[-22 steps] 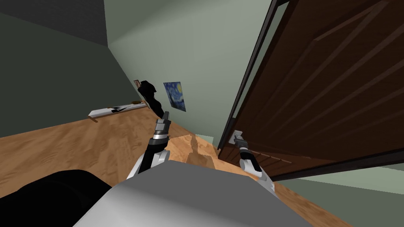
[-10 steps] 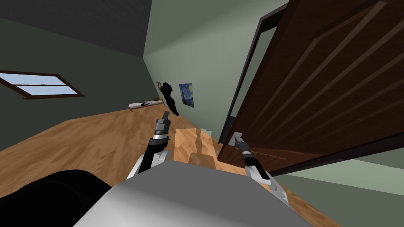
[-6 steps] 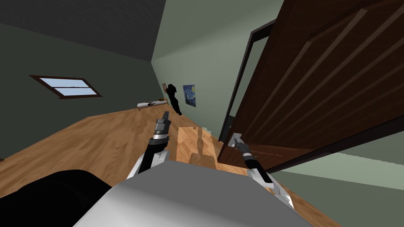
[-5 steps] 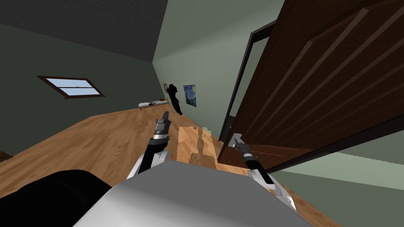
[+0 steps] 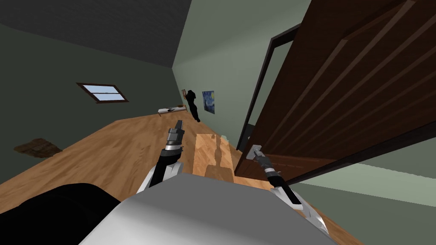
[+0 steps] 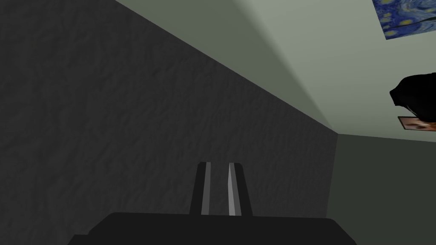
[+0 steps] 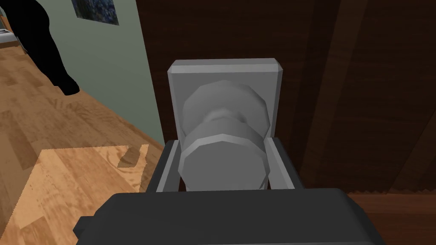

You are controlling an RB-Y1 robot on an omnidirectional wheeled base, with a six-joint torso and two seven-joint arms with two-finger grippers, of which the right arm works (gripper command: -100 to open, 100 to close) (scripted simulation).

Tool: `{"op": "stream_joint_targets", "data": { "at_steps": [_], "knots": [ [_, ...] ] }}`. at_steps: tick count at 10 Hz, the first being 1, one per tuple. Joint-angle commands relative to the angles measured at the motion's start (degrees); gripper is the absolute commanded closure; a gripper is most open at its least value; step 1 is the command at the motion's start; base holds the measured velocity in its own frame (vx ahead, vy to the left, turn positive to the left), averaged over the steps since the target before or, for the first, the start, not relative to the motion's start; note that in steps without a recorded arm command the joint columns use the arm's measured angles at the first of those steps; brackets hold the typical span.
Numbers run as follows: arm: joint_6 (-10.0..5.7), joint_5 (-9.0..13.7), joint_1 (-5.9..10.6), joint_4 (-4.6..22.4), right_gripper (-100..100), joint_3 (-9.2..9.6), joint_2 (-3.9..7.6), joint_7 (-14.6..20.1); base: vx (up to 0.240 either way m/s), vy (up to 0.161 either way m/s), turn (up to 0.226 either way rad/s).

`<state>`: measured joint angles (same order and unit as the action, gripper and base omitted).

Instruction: Pull the door open

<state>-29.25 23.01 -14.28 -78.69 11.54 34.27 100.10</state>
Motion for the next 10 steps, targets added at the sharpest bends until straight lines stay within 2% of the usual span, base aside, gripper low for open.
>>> {"op": "stream_joint_targets", "data": {
  "at_steps": [1,3,4,10],
  "knots": [
    [-1.26,-0.21,-0.62,-0.36,100,0.63,1.24,1.17,-0.215,-0.083,0.11],
    [-2.43,-0.44,-1.28,-0.59,100,1.34,2.48,2.3,-0.198,-0.072,0.096],
    [-1.75,-0.4,-1.03,-0.4,100,1.21,2.05,1.82,-0.089,-0.03,0.025],
    [-6.42,-1.31,-2.47,0.37,100,3.48,5.97,5.56,-0.199,-0.092,0.134]
  ]
}}
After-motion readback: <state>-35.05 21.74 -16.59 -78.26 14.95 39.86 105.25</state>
